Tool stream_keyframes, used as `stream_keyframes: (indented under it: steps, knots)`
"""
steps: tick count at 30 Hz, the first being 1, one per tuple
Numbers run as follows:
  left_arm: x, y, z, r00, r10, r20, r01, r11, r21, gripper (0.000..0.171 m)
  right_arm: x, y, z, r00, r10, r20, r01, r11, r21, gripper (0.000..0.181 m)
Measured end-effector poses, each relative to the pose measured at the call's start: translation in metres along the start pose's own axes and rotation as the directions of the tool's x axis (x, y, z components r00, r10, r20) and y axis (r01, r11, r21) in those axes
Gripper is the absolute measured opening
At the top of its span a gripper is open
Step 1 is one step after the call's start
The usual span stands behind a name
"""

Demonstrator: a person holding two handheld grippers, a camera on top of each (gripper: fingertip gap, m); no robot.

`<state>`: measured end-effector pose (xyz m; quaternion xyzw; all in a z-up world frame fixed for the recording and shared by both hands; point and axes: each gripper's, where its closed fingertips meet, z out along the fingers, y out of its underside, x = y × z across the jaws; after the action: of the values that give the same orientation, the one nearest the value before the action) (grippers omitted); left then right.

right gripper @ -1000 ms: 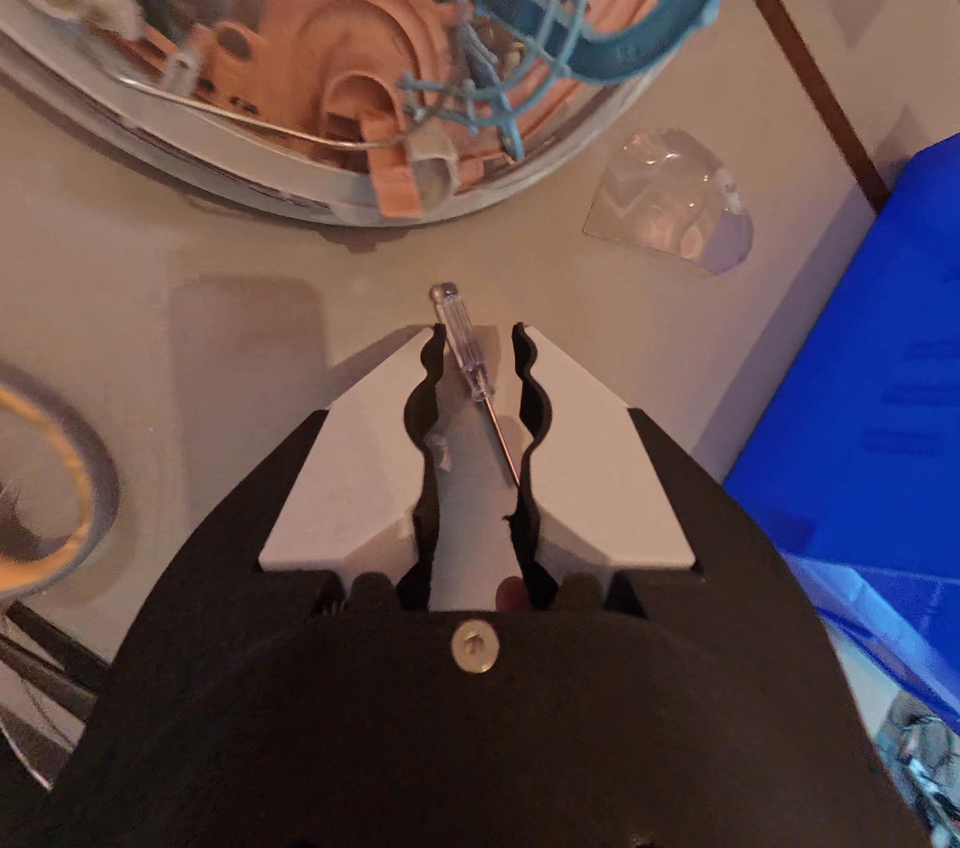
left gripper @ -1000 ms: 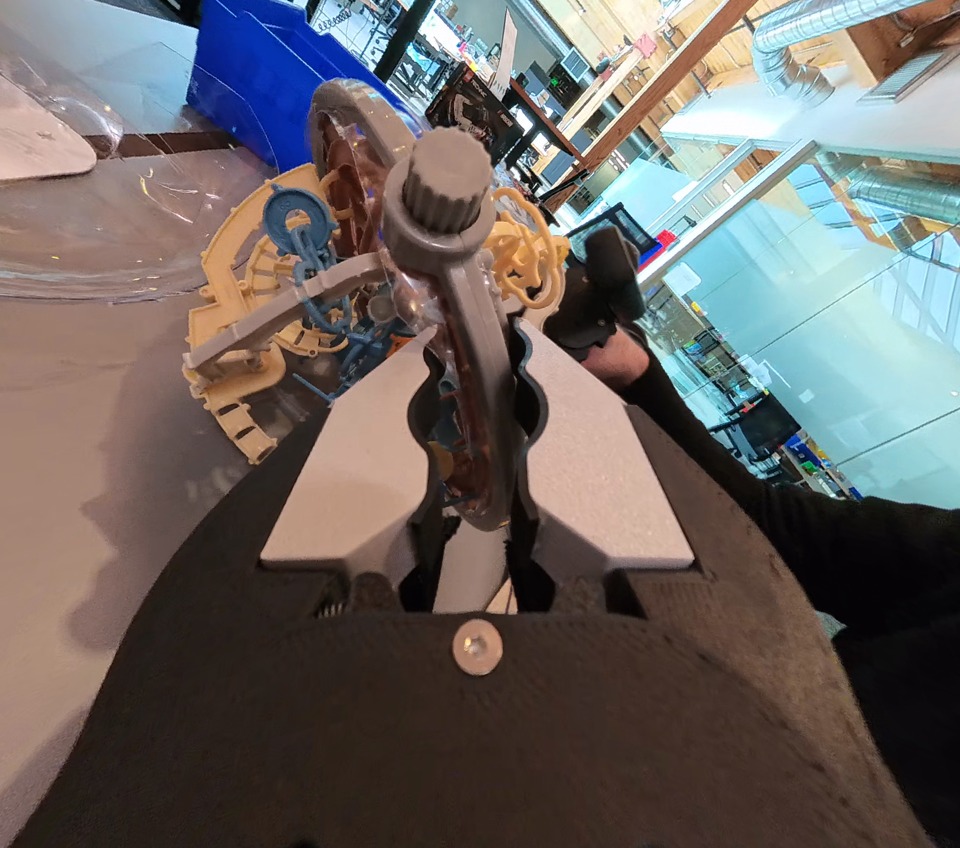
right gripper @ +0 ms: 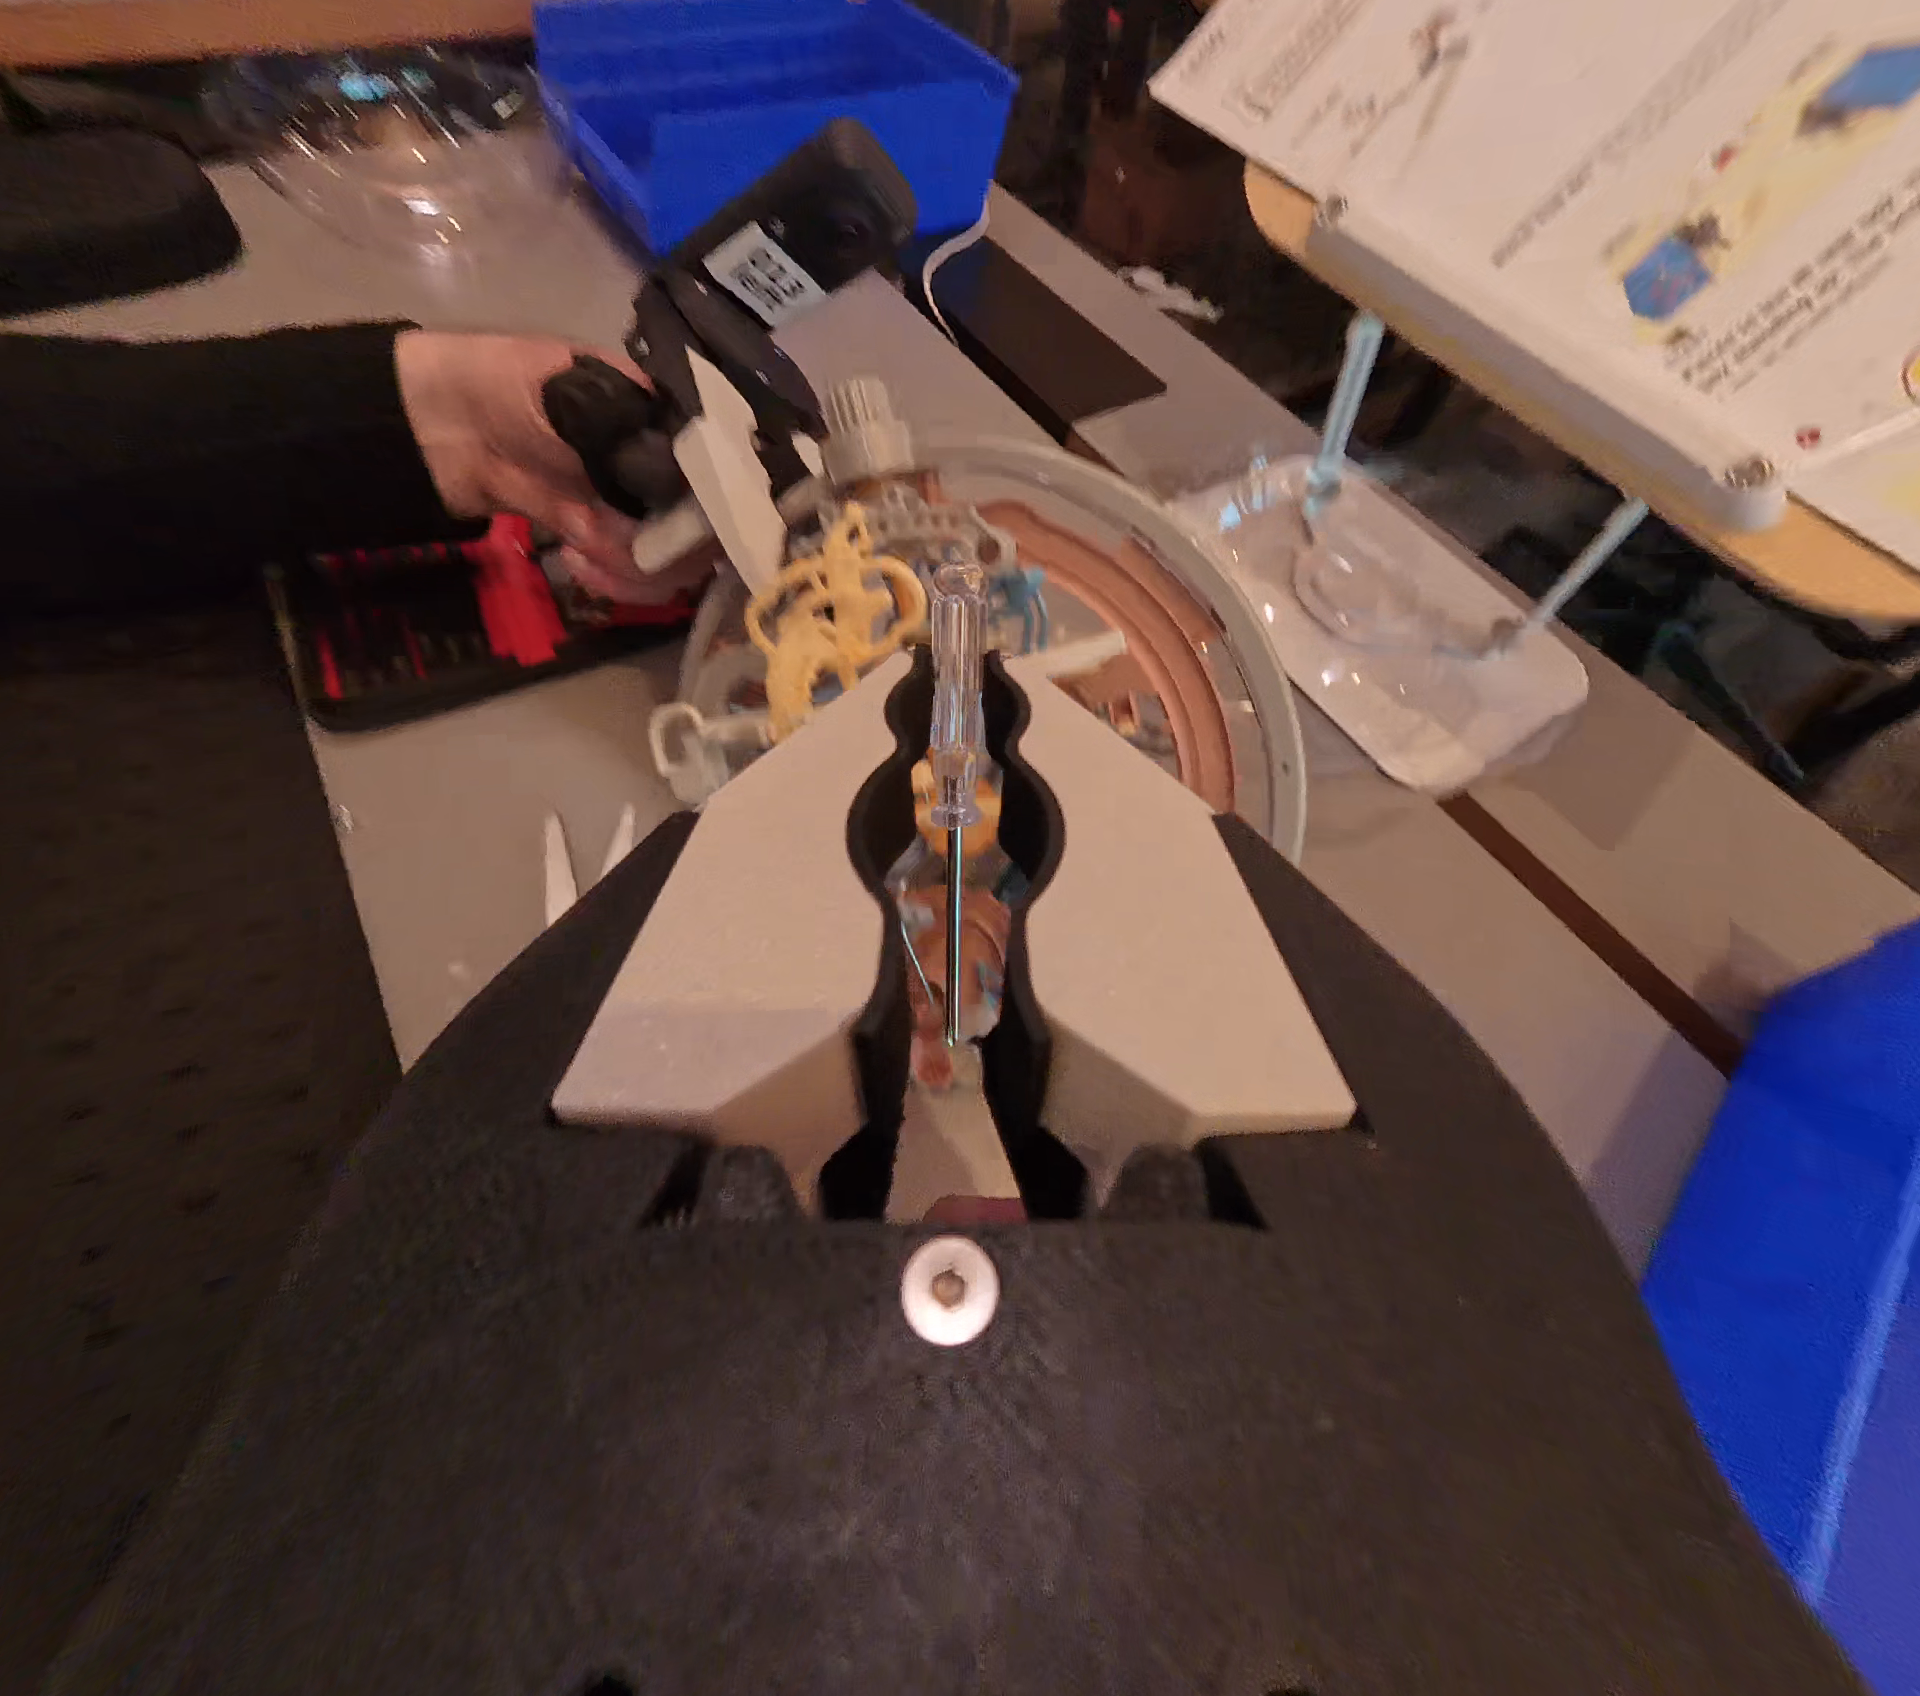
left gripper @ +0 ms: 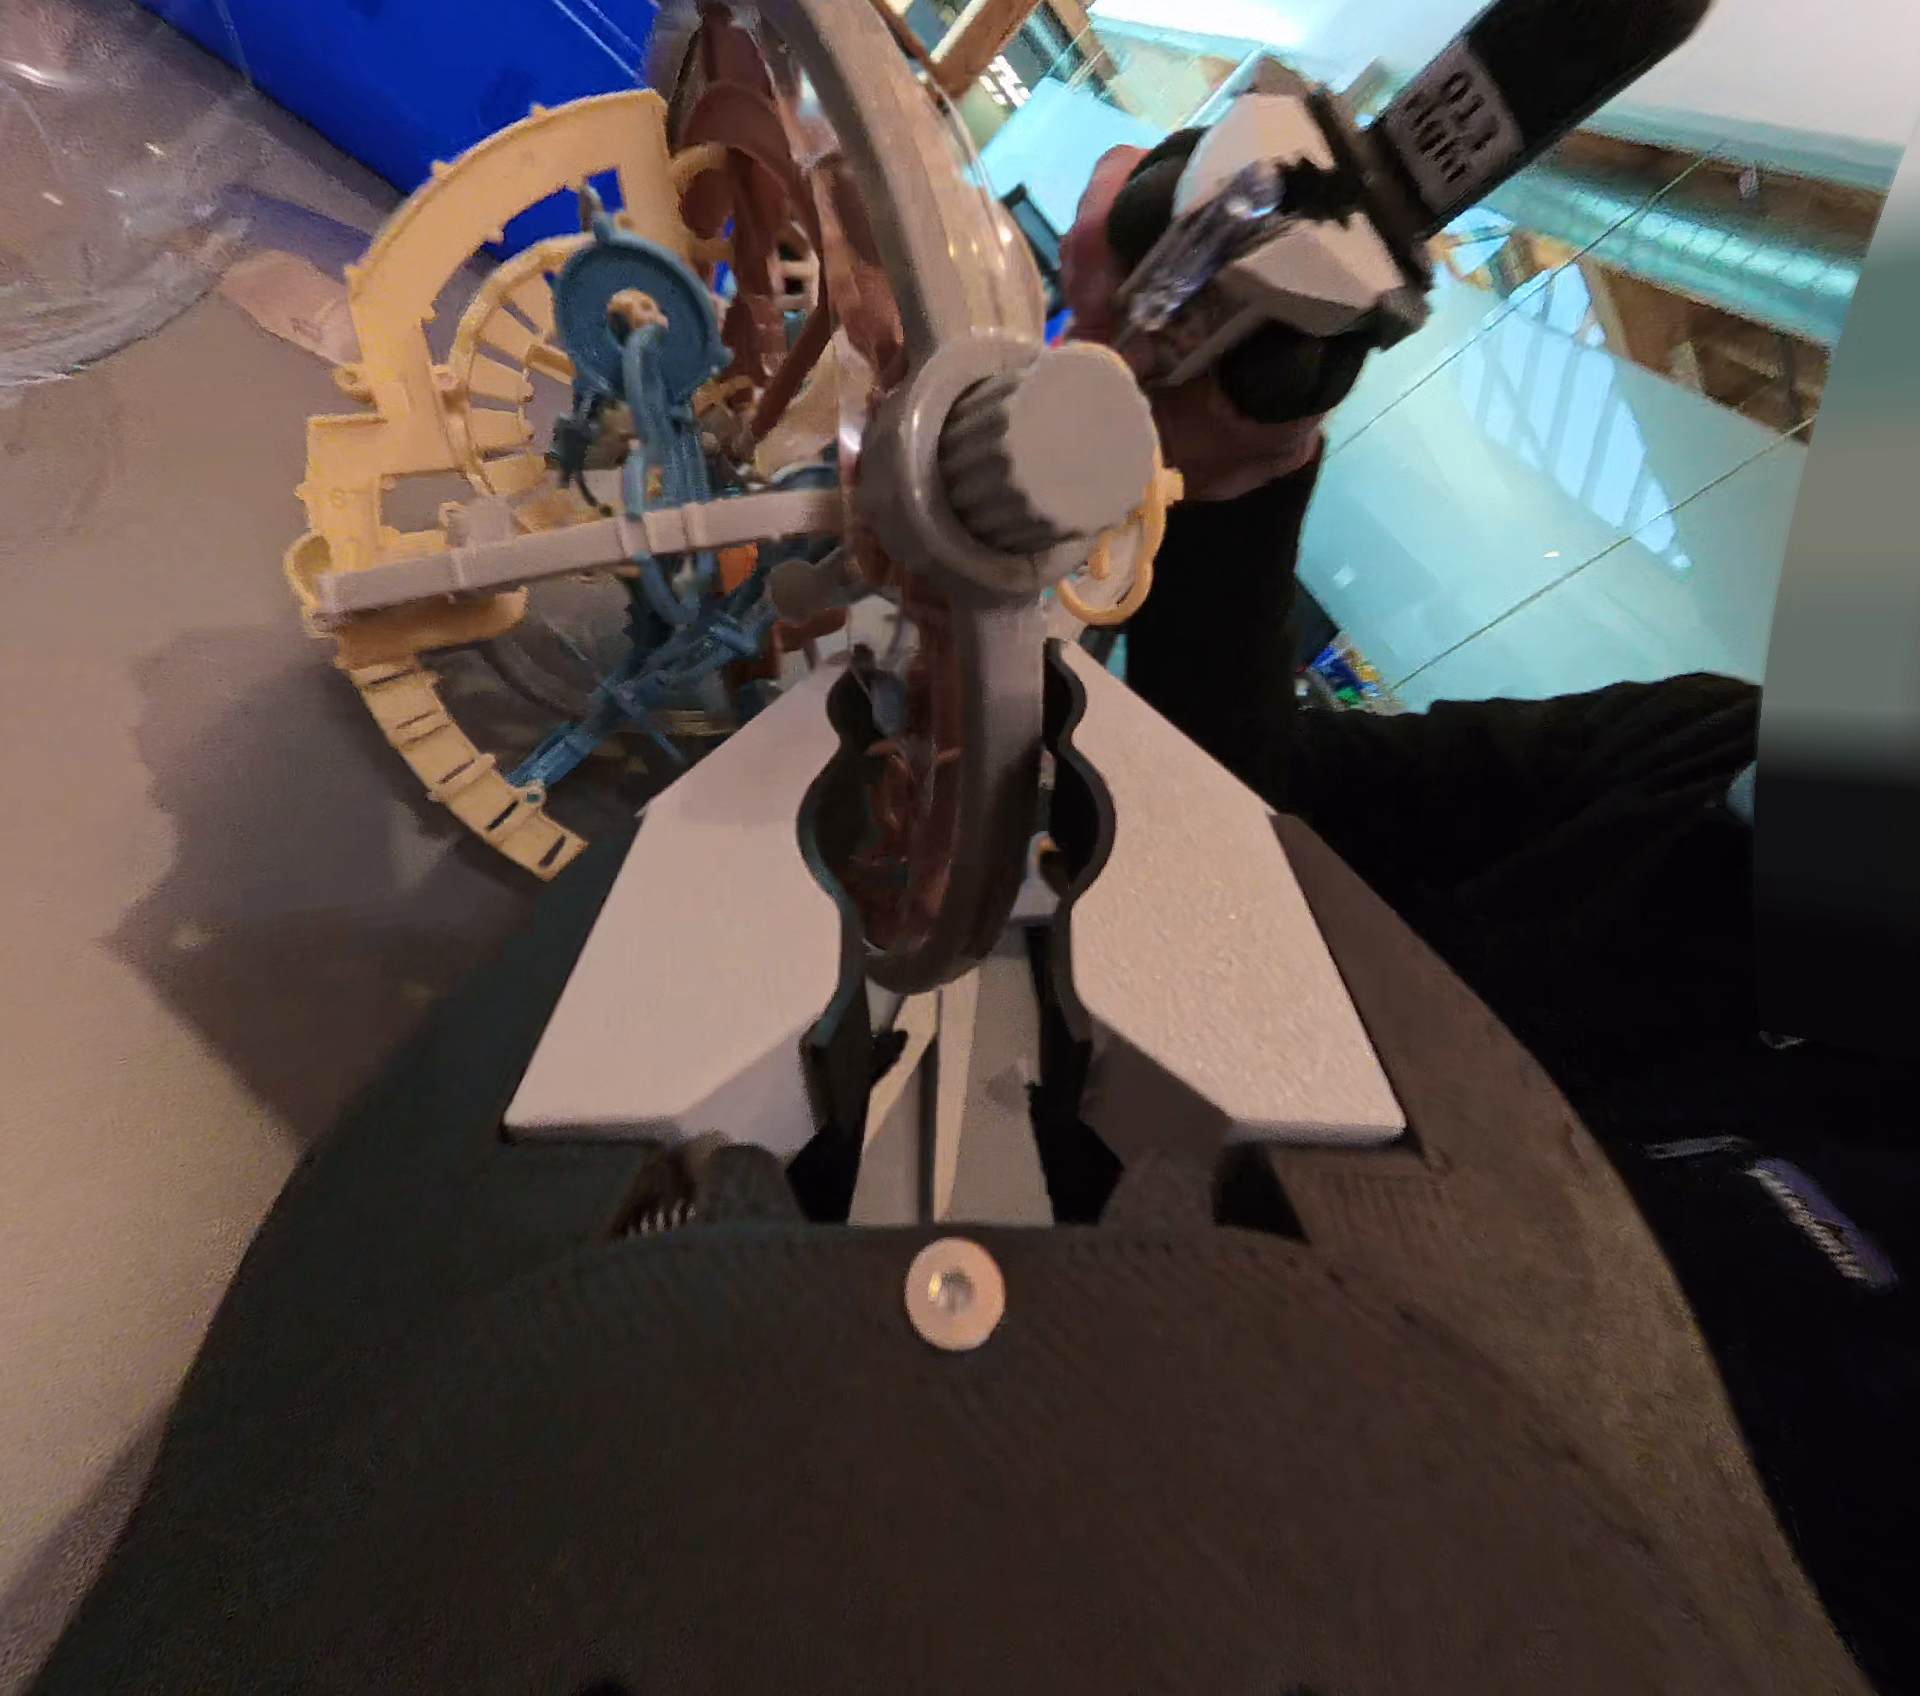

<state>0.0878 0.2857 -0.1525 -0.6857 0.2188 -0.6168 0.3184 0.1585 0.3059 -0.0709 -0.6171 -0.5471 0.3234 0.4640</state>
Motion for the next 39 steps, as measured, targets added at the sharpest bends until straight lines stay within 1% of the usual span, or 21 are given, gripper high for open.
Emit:
stream_keyframes:
  steps: [1,3,4,6,8,10,13,15,18,21,22,23,24,26,28,31,33,35,37,38,39]
  knots:
    - [-0.002,-0.003,-0.004,0.999,0.032,0.039,-0.032,0.999,0.004,0.032,-0.006,-0.01,0.003,1.0,-0.006,0.018,0.005,0.999,0.039,0.007]
    - [0.002,-0.008,-0.008,0.996,0.07,0.057,-0.071,0.997,0.014,0.044,-0.018,-0.025,0.011,0.998,-0.005,0.061,-0.001,0.996,0.086,0.008]
    - [0.002,-0.007,-0.008,0.992,0.093,0.079,-0.094,0.996,0.006,0.039,-0.021,-0.031,0.015,0.998,-0.004,0.067,-0.003,0.995,0.104,0.007]
    - [-0.003,-0.005,-0.007,0.984,0.119,0.134,-0.117,0.993,-0.022,0.038,-0.026,-0.042,0.023,0.996,-0.01,0.093,-0.004,0.99,0.141,0.007]
    - [-0.002,-0.001,-0.007,0.986,0.109,0.128,-0.104,0.994,-0.039,0.037,-0.026,-0.05,0.031,0.994,-0.013,0.111,-0.007,0.984,0.179,0.007]
    - [-0.006,0.008,-0.006,0.986,0.081,0.146,-0.071,0.995,-0.073,0.039,-0.022,-0.055,0.038,0.991,0.004,0.132,-0.032,0.976,0.216,0.008]
    - [-0.012,0.028,0.002,0.98,0.089,0.178,-0.059,0.984,-0.17,0.042,-0.016,-0.063,0.04,0.979,0.04,0.199,-0.099,0.95,0.297,0.008]
    - [-0.01,0.039,0.01,0.983,0.082,0.167,-0.046,0.977,-0.208,0.045,-0.01,-0.066,0.039,0.971,0.064,0.231,-0.142,0.93,0.338,0.008]
    - [0.004,0.047,0.018,0.992,0.044,0.115,-0.014,0.969,-0.246,0.056,-0.003,-0.067,0.033,0.962,0.091,0.257,-0.191,0.899,0.395,0.008]
    - [0.013,0.052,0.017,0.993,0.053,0.11,-0.021,0.962,-0.271,0.058,-0.001,-0.067,0.025,0.953,0.108,0.283,-0.225,0.877,0.424,0.008]
    - [0.013,0.052,0.015,0.989,0.063,0.131,-0.027,0.965,-0.261,0.068,-0.001,-0.068,0.021,0.952,0.103,0.289,-0.229,0.866,0.445,0.008]
    - [0.01,0.054,0.011,0.983,0.068,0.168,-0.023,0.966,-0.256,0.084,-0.002,-0.069,0.018,0.947,0.106,0.304,-0.243,0.857,0.455,0.008]
    - [0.008,0.053,0.007,0.978,0.07,0.199,-0.02,0.97,-0.241,0.093,-0.002,-0.07,0.015,0.943,0.114,0.312,-0.256,0.849,0.462,0.008]
    - [0.015,0.05,0.001,0.972,0.09,0.215,-0.046,0.978,-0.205,0.093,-0.003,-0.071,0.009,0.943,0.116,0.312,-0.263,0.835,0.484,0.008]
    - [0.013,0.044,-0.011,0.955,0.119,0.273,-0.074,0.983,-0.17,0.096,-0.004,-0.074,0.0,0.936,0.132,0.325,-0.29,0.814,0.504,0.008]
    - [0.022,0.027,-0.03,0.934,0.167,0.315,-0.144,0.985,-0.096,0.097,-0.013,-0.078,-0.018,0.935,0.126,0.331,-0.296,0.792,0.534,0.008]
    - [0.026,0.03,-0.034,0.913,0.227,0.339,-0.192,0.972,-0.134,0.094,-0.024,-0.078,-0.026,0.934,0.121,0.337,-0.296,0.791,0.535,0.007]
    - [0.029,0.035,-0.033,0.917,0.215,0.337,-0.176,0.974,-0.142,0.081,-0.035,-0.078,-0.029,0.931,0.121,0.343,-0.299,0.792,0.532,0.007]
    - [0.036,0.048,-0.033,0.921,0.231,0.315,-0.179,0.966,-0.185,0.069,-0.046,-0.075,-0.029,0.931,0.133,0.34,-0.304,0.799,0.52,0.007]
    - [0.037,0.054,-0.036,0.912,0.241,0.331,-0.178,0.961,-0.21,0.07,-0.052,-0.073,-0.028,0.932,0.136,0.337,-0.302,0.804,0.511,0.007]
    - [0.036,0.056,-0.04,0.893,0.262,0.365,-0.191,0.957,-0.219,0.075,-0.058,-0.071,-0.027,0.932,0.144,0.333,-0.304,0.81,0.502,0.007]
